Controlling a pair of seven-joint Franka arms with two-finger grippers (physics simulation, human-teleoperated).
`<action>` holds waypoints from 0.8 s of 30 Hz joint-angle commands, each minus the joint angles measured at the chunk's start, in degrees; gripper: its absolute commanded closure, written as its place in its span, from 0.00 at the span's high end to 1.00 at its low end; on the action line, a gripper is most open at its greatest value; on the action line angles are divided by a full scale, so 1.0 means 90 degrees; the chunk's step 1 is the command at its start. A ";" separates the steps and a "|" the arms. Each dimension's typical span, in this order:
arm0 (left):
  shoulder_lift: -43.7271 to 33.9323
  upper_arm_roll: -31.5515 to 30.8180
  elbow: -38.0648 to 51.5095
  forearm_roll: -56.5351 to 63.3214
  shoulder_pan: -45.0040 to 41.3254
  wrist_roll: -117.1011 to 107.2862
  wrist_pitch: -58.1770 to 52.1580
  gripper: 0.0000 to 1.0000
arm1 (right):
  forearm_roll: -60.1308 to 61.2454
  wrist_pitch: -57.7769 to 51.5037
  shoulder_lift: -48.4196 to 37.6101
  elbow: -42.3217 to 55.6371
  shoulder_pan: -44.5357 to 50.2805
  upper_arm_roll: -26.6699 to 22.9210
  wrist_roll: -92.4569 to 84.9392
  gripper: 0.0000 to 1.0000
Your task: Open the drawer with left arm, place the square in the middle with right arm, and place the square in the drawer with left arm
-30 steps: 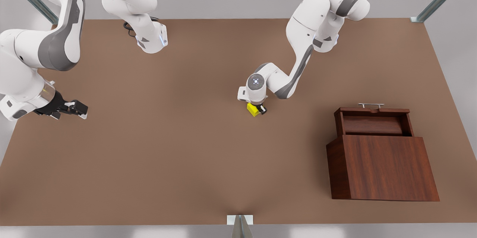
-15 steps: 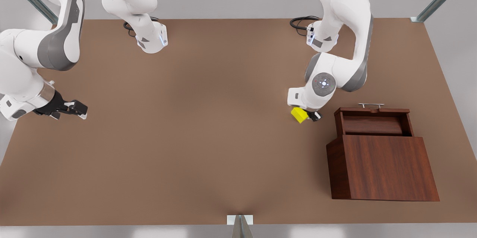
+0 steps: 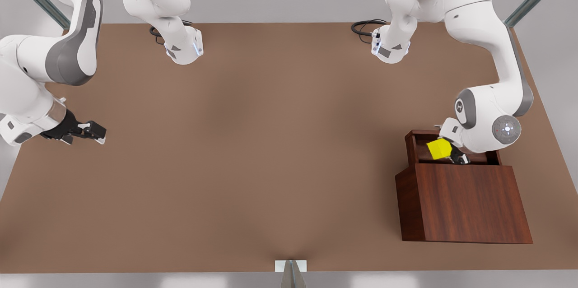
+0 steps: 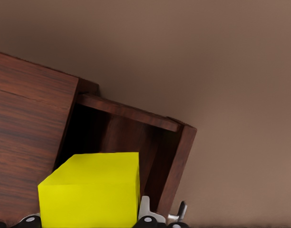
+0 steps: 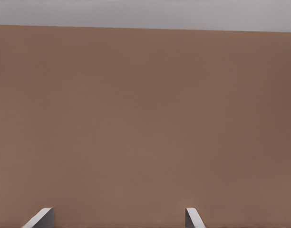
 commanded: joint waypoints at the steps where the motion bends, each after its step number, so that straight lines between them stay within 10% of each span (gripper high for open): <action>1: 0.0033 0.0000 0.0000 -0.0026 0.0047 0.0108 -0.0006 0.68 | 0.0000 0.0000 -0.0010 0.0006 0.0000 0.0000 0.0000 1.00; 3: 0.0140 0.0000 0.0000 -0.0026 0.0194 0.0323 -0.0006 0.69 | 0.0000 0.0010 0.0000 -0.0003 0.0000 0.0000 0.0000 1.00; 5: 0.0218 0.0010 0.0000 -0.0026 0.0204 0.0323 -0.0007 1.00 | 0.0000 0.0010 -0.0010 0.0006 0.0000 0.0000 0.0000 1.00; 14: -0.0221 -0.0049 0.0468 -0.0007 0.0087 -0.3600 -0.0436 1.00 | 0.0000 0.0010 -0.0010 -0.0003 0.0000 0.0000 0.0000 1.00; 19: -0.0846 -0.3359 0.1446 0.1038 0.2254 -0.8689 -0.0622 1.00 | 0.0000 0.0010 0.0000 0.0006 0.0010 0.0000 0.0000 1.00; 24: -0.1832 -0.3799 0.1416 0.1165 0.2577 -0.9364 -0.0788 1.00 | 0.0000 -0.0010 -0.0010 0.0006 0.0000 0.0000 0.0000 1.00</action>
